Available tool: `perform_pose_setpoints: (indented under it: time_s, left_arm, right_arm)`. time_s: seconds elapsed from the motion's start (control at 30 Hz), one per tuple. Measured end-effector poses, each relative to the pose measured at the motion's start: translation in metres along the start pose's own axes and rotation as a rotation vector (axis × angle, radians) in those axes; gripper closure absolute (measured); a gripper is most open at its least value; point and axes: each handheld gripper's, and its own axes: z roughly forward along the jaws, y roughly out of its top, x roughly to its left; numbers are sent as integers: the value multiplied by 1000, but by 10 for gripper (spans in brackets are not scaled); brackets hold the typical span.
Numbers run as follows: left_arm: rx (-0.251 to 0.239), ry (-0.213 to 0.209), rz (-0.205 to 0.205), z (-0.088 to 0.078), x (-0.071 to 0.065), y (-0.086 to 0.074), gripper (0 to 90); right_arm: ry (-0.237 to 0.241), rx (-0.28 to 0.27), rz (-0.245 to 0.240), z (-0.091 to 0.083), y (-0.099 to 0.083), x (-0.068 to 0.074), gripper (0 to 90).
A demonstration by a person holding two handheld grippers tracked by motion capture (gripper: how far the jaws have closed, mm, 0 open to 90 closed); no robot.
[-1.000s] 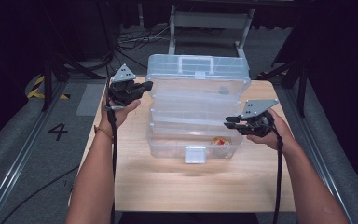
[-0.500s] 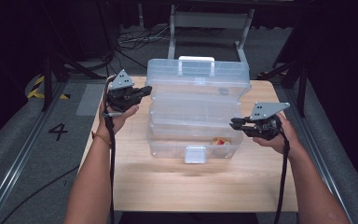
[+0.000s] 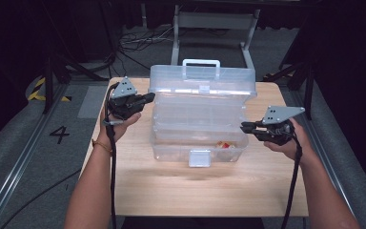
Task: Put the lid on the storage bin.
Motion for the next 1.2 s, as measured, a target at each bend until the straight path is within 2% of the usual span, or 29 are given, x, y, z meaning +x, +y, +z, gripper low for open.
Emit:
perform_pose_setpoints:
  time_s: [0.23,0.27,1.2]
  left_arm:
    - [3,-3,11,-3,-4,-1,900]
    - [5,0,25,-4,-4,-1,900]
    - [24,-28,56,-10,-21,-20,900]
  right_arm:
    - [-8,-8,6,-4,-4,0,822]
    - [-6,-9,8,-4,-4,0,822]
    - [17,-10,5,2,-17,11,820]
